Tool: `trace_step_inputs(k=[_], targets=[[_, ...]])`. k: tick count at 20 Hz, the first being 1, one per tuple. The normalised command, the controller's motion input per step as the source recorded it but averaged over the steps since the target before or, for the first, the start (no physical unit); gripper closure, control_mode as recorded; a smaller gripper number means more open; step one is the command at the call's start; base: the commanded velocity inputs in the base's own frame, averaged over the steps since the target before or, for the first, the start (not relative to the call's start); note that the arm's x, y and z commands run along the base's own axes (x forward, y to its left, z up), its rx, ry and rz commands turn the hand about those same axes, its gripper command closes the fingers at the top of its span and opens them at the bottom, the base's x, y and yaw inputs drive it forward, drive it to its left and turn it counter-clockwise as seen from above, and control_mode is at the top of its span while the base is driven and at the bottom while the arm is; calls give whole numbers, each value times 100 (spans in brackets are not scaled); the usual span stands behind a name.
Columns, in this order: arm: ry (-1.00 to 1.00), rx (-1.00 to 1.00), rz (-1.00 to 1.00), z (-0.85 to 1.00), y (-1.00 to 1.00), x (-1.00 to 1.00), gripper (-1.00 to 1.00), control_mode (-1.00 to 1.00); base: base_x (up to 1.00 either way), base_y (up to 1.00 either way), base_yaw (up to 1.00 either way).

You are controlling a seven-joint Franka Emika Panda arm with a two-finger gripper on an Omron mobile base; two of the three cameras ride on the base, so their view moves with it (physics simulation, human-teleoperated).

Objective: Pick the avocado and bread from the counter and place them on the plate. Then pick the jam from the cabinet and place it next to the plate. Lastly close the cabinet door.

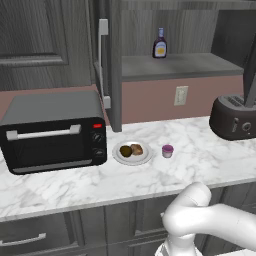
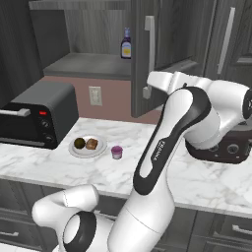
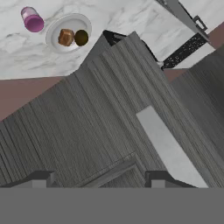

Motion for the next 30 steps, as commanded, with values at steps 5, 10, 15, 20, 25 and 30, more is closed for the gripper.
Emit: trace_step_inputs(k=[5, 10, 15, 20, 25, 30], targets=[[-5, -28, -2, 1, 39, 7, -100, -100, 0, 0, 0], [-6, -37, -5, -16, 40, 26, -100, -100, 0, 0, 0], [-8, -38, -6, -30, 45, 35, -100, -100, 0, 0, 0], [-8, -32, -10, -17, 34, 40, -100, -100, 0, 0, 0], [-7, -28, -13, -15, 12, 55, -100, -100, 0, 0, 0], [-4, -25, -16, -27, 0, 68, -100, -100, 0, 0, 0]])
